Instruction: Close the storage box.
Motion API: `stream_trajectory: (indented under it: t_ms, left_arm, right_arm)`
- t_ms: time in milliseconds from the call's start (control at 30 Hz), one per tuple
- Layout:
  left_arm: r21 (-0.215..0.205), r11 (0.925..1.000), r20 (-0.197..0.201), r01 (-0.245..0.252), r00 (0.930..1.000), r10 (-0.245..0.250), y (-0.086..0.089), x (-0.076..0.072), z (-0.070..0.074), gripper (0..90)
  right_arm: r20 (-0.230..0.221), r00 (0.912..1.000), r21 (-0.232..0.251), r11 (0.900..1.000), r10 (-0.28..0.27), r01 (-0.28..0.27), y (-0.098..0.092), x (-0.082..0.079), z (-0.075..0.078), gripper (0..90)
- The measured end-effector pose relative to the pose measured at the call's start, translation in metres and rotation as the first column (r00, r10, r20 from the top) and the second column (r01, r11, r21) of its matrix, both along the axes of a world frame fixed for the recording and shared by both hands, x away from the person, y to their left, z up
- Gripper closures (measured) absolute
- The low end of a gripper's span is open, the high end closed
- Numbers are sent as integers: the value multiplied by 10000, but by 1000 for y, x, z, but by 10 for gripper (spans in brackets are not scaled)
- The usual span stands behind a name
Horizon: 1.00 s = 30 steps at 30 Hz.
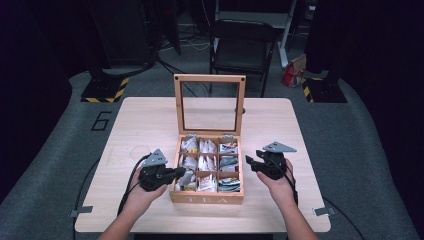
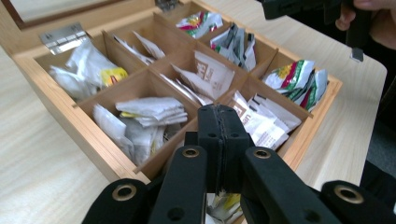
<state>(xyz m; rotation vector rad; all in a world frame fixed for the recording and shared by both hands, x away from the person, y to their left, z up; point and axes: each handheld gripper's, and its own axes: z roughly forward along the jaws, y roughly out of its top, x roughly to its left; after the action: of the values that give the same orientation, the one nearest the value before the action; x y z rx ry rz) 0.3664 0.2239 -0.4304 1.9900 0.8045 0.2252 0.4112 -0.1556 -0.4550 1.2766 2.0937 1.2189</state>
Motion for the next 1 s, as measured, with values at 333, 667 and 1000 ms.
stream_trajectory:
  t_ms: [333, 667, 1000]
  left_arm:
    - [-467, 9980, 258, -431, 9987, 444, 15, 0, 17, 894]
    - [-651, 9965, 434, -524, 9975, 553, 20, -1, 29, 894]
    - [-751, 9950, 907, -661, 9932, 728, 22, 3, 50, 894]
  right_arm:
    - [-112, 9999, -11, 10000, -55, 55, -1, 1, -3, 475]
    - [-74, 10000, -45, 10000, -36, 36, 0, 1, -3, 471]
    - [-46, 10000, 3, 10000, -65, 65, -2, 1, -2, 470]
